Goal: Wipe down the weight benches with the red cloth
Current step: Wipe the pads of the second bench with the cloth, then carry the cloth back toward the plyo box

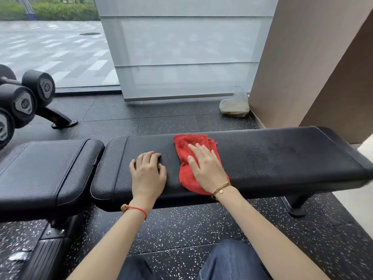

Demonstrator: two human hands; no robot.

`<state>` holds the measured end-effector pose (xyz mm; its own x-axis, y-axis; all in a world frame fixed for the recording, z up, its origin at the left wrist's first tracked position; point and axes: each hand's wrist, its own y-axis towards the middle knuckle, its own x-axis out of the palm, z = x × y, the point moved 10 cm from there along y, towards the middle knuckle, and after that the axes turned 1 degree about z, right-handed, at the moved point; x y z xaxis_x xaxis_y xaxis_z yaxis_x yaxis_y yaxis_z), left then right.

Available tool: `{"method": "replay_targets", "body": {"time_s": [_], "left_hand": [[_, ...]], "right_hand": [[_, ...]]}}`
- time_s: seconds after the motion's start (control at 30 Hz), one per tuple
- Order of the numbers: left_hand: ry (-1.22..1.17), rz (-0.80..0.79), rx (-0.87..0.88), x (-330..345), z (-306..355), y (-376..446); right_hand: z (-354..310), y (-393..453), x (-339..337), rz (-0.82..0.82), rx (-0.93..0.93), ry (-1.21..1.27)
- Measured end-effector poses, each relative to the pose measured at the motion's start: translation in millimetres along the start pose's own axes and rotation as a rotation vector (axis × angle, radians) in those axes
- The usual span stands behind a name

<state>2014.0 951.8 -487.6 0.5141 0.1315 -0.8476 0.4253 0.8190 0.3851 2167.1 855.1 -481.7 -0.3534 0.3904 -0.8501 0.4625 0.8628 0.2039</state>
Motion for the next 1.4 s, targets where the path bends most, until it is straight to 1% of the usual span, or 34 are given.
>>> {"method": "replay_targets", "body": {"time_s": [0.1,0.13,0.23,0.33,0.47,0.67,0.8,1.0,1.2,1.3,1.4], "left_hand": [[0.002,0.003,0.010,0,-1,-1],[0.004,0.002,0.011,0,0,-1],[0.013,-0.006,0.009,1,0,-2],[0.016,-0.013,0.010,1,0,-3],[0.027,-0.021,0.005,2,-1,-4],[0.029,-0.015,0.004,4,-1,-4],[0.023,0.006,0.011,3,-1,-5],[-0.024,0.055,0.068,-2,4,-6],[-0.064,0.082,0.088,-3,3,-8],[-0.078,0.029,0.064,-2,3,-6],[-0.120,-0.069,-0.005,-11,7,-6]], "right_hand": [[25,-7,-21,0.089,0.116,-0.084],[36,-10,-24,0.077,0.168,-0.124],[59,-15,-18,-0.031,0.283,-0.184],[60,-16,-13,-0.036,0.278,-0.168],[47,-14,-7,-0.007,0.228,-0.091],[31,-9,-20,0.125,0.196,0.011],[19,-7,-21,0.151,0.162,0.110],[21,-7,-23,0.198,0.163,0.175],[38,-5,-25,0.222,0.254,0.362],[41,-2,-27,0.165,0.330,0.465],[34,-3,-38,0.101,0.405,0.525]]}}
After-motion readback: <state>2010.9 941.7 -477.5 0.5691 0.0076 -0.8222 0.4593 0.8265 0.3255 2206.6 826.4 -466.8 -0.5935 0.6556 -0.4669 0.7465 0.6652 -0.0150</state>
